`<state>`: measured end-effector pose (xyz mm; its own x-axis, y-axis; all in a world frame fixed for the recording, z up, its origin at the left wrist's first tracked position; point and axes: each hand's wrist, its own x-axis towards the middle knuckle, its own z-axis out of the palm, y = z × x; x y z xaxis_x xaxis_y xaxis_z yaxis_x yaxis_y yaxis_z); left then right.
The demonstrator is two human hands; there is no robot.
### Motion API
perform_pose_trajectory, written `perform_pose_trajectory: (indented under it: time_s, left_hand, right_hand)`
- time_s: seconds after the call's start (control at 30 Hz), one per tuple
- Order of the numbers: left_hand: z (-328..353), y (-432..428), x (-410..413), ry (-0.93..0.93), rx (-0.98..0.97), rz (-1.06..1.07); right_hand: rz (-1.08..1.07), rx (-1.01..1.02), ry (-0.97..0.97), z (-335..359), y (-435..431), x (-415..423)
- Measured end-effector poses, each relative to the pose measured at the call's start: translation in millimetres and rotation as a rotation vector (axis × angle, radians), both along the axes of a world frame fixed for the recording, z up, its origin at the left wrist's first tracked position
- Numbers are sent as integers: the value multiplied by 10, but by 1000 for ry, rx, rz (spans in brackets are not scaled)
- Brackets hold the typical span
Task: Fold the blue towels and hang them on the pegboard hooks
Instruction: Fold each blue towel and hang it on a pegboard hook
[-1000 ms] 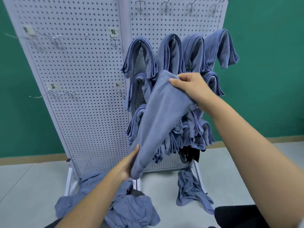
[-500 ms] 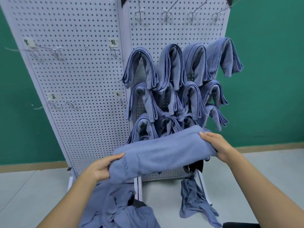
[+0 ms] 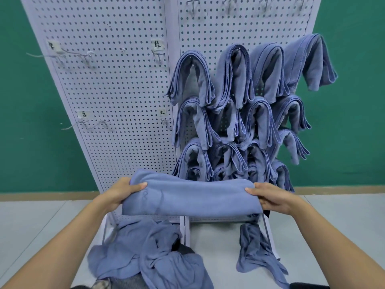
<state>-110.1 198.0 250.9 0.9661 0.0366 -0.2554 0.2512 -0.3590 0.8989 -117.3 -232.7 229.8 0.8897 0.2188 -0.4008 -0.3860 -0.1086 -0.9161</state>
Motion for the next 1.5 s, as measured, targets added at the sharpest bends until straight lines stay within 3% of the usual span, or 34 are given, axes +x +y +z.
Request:
perform_pose_trajectory:
  time_s: [0.1, 0.33, 0.47, 0.57, 0.8, 1.0, 1.13, 1.23, 1.37, 1.5]
  left_hand:
    - [64, 53, -54, -74, 59, 49]
    - [268, 137, -164, -108, -259, -3]
    - [397, 237, -109, -276, -400, 30]
    - [441, 249, -90, -366, -514, 25]
    - [427, 206, -73, -273, -646, -55]
    - [475, -158, -30, -330, -261, 97]
    - [410, -315, 33, -354, -177, 166]
    - [335, -402, 63, -332, -165, 183]
    - [148, -518, 133, -167, -124, 135]
    - [125, -789, 105, -152, -47, 114]
  right_hand:
    - [8, 23, -43, -4, 17, -14]
    - [29, 151, -211, 118, 39, 31]
    - [-83, 214, -442, 343, 11, 45]
    - [-132, 219, -492, 414, 16, 52]
    - [-213, 151, -515, 448, -7, 22]
    - [-214, 57, -511, 599, 7, -22]
    - [-269, -161, -574, 740, 0, -9]
    - [-378, -69, -616, 891, 15, -40]
    - [-404, 88, -637, 1195, 141, -71]
    - [-328, 46, -664, 1503, 312, -62]
